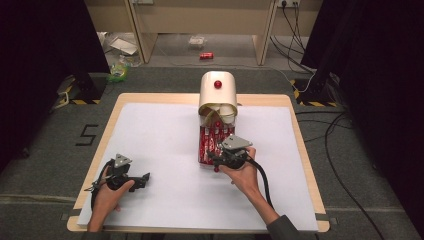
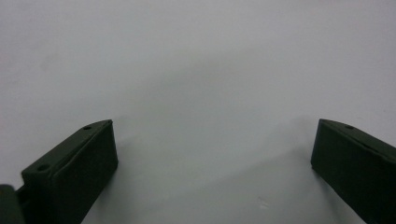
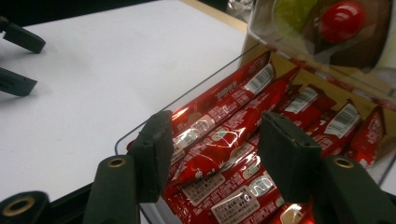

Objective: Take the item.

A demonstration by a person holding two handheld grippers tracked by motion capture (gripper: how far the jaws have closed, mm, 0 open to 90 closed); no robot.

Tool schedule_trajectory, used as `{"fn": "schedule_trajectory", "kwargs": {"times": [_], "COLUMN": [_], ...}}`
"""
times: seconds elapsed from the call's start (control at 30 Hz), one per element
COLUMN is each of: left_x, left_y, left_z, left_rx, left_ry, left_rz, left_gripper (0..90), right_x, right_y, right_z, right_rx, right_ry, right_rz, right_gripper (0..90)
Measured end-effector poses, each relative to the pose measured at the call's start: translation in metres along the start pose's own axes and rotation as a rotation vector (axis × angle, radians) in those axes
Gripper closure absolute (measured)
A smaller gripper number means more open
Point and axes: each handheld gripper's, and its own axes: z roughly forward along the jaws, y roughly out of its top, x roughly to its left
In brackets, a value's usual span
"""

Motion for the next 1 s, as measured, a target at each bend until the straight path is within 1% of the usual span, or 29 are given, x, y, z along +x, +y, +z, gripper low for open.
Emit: {"fn": "schedule_trajectory", "kwargs": {"times": [0.1, 0.13, 0.23, 0.4, 0.53, 0.6, 0.67, 0.77, 0.87, 0.9, 1.0], "left_x": [0.0, 0.0, 0.0, 0.001, 0.0, 0.001, 0.001, 0.002, 0.002, 0.002, 0.002], "left_y": [0.0, 0.0, 0.0, 0.0, 0.0, 0.0, 0.0, 0.0, 0.0, 0.0, 0.0], "left_z": [0.0, 0.0, 0.0, 0.0, 0.0, 0.0, -0.001, -0.001, -0.001, -0.001, -0.001], "left_rx": [-0.001, -0.001, -0.002, -0.003, -0.003, -0.004, -0.005, -0.009, -0.009, -0.009, -0.01], "left_ry": [-0.001, -0.001, -0.001, -0.005, -0.003, -0.005, -0.009, -0.013, -0.013, -0.014, -0.016], "left_rz": [-0.002, -0.001, -0.002, -0.005, -0.003, -0.005, -0.011, -0.015, -0.015, -0.015, -0.017], "left_gripper": [0.0, 0.0, 0.0, 0.0, 0.0, 0.0, 0.0, 0.0, 0.0, 0.0, 0.0], "right_x": [0.0, 0.0, -0.001, -0.004, -0.004, -0.004, -0.005, -0.006, -0.008, -0.009, -0.008], "right_y": [0.001, 0.001, -0.001, -0.003, 0.0, 0.002, 0.004, 0.006, 0.006, 0.006, 0.006], "right_z": [0.008, 0.011, 0.017, 0.024, 0.027, 0.03, 0.033, 0.034, 0.035, 0.034, 0.034], "right_rx": [0.024, 0.031, 0.056, 0.068, 0.069, 0.079, 0.091, 0.108, 0.11, 0.107, 0.12], "right_ry": [0.008, 0.006, -0.009, -0.012, -0.022, -0.02, -0.02, -0.022, -0.024, -0.026, -0.041], "right_rz": [0.012, 0.009, 0.022, 0.042, 0.04, 0.042, 0.054, 0.085, 0.103, 0.1, 0.066], "right_gripper": [44.9, 44.9, 45.4, 46.0, 48.2, 48.8, 49.8, 52.0, 54.3, 55.5, 58.0]}}
